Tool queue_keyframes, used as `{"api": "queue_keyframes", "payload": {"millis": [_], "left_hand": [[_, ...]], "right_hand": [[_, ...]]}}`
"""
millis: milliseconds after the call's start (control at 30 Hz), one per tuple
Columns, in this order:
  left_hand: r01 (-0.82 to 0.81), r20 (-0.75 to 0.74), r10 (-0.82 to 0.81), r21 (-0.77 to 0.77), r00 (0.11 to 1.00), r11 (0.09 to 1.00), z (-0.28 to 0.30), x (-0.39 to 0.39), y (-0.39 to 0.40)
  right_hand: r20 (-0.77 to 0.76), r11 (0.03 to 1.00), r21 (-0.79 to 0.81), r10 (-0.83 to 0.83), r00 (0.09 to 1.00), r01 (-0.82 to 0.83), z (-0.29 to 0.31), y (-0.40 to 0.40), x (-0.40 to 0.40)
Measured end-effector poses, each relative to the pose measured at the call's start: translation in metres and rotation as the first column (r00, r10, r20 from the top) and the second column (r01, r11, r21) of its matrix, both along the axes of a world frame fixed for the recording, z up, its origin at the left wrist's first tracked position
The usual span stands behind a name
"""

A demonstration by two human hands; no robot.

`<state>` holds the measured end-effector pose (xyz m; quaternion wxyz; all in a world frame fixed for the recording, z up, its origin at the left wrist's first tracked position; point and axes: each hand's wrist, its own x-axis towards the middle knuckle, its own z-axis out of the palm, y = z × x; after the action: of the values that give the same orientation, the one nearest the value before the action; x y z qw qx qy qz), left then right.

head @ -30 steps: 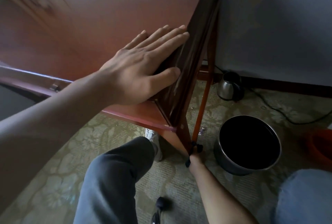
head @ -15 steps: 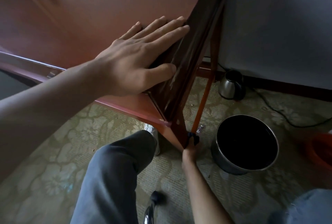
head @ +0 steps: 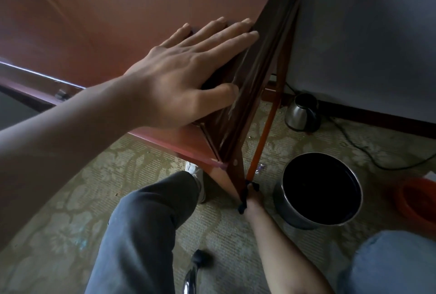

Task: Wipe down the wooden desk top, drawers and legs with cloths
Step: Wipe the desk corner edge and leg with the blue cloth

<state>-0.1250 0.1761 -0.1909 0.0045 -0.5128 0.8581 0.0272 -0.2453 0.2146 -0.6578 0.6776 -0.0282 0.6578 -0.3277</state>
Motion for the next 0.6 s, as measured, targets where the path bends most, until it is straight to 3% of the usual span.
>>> {"api": "queue_keyframes", "payload": {"millis": [167,300,400,500,600], "left_hand": [[-0.007,0.01,0.006,0.02,1.0,1.0,0.0,-0.001,0.001],[0.001,0.004,-0.001,0.017,1.0,1.0,0.001,-0.001,0.001],[0.001,-0.008,-0.001,0.014,1.0,1.0,0.001,0.0,0.001],[0.0,-0.023,0.0,0.006,1.0,1.0,0.001,0.0,0.002],[-0.019,-0.033,0.018,-0.003,0.999,1.0,0.001,0.001,0.002]], "right_hand": [[0.156,0.982,-0.158,-0.077,0.985,0.101,0.114,-0.001,0.001],[0.368,0.934,-0.284,-0.101,0.924,0.215,0.214,0.003,-0.008],[0.277,0.811,-0.532,-0.103,0.955,0.242,0.248,0.028,-0.006],[-0.011,0.662,-0.748,-0.094,0.996,0.054,0.245,0.052,-0.002],[-0.155,0.643,-0.762,-0.058,0.986,-0.082,0.237,0.044,-0.009]]}}
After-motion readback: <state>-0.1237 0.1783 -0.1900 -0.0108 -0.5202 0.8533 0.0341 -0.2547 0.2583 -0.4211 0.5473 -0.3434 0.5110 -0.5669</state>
